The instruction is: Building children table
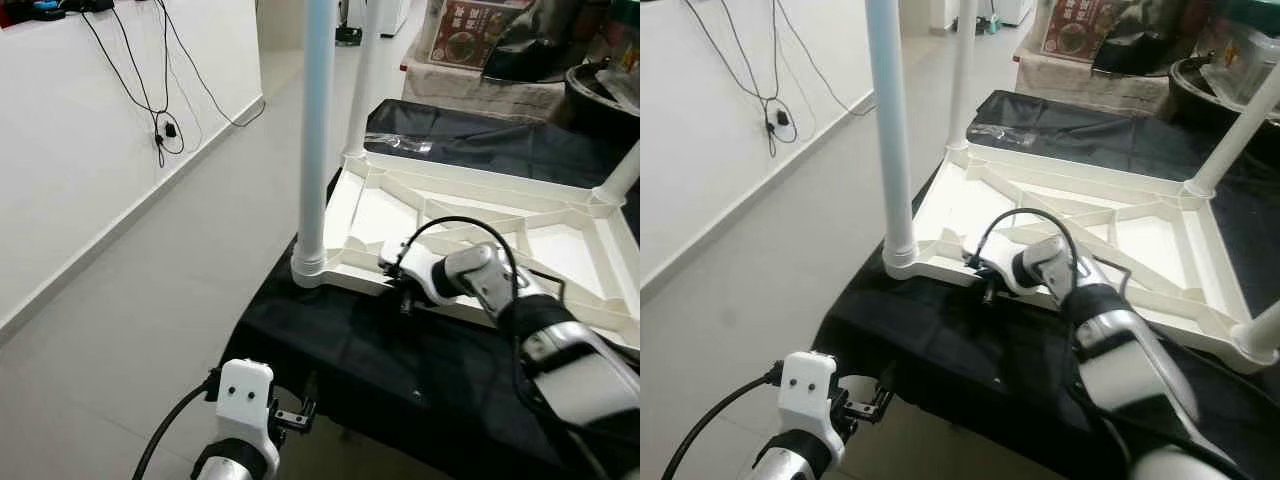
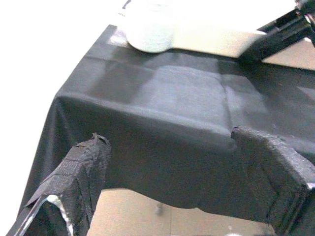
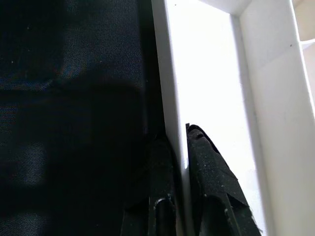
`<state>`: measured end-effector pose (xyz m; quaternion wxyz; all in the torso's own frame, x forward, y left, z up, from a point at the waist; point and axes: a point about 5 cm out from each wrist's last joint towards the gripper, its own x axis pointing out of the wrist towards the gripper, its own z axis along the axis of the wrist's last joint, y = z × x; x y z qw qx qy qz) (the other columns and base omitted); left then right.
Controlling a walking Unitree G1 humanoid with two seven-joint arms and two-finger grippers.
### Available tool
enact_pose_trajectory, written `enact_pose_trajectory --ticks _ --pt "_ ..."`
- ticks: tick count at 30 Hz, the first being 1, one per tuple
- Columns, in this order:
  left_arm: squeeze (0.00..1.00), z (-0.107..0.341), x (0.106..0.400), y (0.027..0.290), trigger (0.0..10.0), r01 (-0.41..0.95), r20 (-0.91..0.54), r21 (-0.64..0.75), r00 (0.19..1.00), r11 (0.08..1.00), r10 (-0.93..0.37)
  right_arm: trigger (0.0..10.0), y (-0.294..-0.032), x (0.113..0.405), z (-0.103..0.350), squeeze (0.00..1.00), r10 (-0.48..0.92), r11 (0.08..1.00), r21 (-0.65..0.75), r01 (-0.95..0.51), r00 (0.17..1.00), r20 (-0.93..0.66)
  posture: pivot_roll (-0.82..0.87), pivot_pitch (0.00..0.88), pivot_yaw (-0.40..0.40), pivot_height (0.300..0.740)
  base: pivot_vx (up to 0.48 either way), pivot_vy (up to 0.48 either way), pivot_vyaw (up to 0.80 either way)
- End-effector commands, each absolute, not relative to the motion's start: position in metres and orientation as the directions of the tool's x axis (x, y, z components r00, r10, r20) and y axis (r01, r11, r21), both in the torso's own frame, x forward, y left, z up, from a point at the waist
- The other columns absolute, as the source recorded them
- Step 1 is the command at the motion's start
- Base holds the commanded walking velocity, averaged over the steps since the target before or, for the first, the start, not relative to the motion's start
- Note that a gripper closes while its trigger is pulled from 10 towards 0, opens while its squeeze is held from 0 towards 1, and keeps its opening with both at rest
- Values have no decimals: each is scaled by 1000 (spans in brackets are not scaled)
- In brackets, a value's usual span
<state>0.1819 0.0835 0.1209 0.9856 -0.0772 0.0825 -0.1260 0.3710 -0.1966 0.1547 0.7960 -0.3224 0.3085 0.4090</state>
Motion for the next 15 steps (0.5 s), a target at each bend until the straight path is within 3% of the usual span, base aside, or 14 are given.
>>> enact_pose_trajectory --ticks 1,5,15 --pt "0 117 178 76 10000 254 -167 -198 943 947 -287 0 -238 350 116 0 271 596 -188 -780 416 -868 -71 137 -19 740 0 0 0" --pt "0 117 179 76 10000 255 -168 -200 942 946 -289 0 -267 345 115 0 164 713 -225 -664 470 -868 -68 142 -22 740 0 0 0" --pt "0 117 178 76 10000 257 -169 -202 941 945 -292 0 -303 335 134 0 105 752 -241 -613 473 -875 -71 154 -18 740 0 0 0"
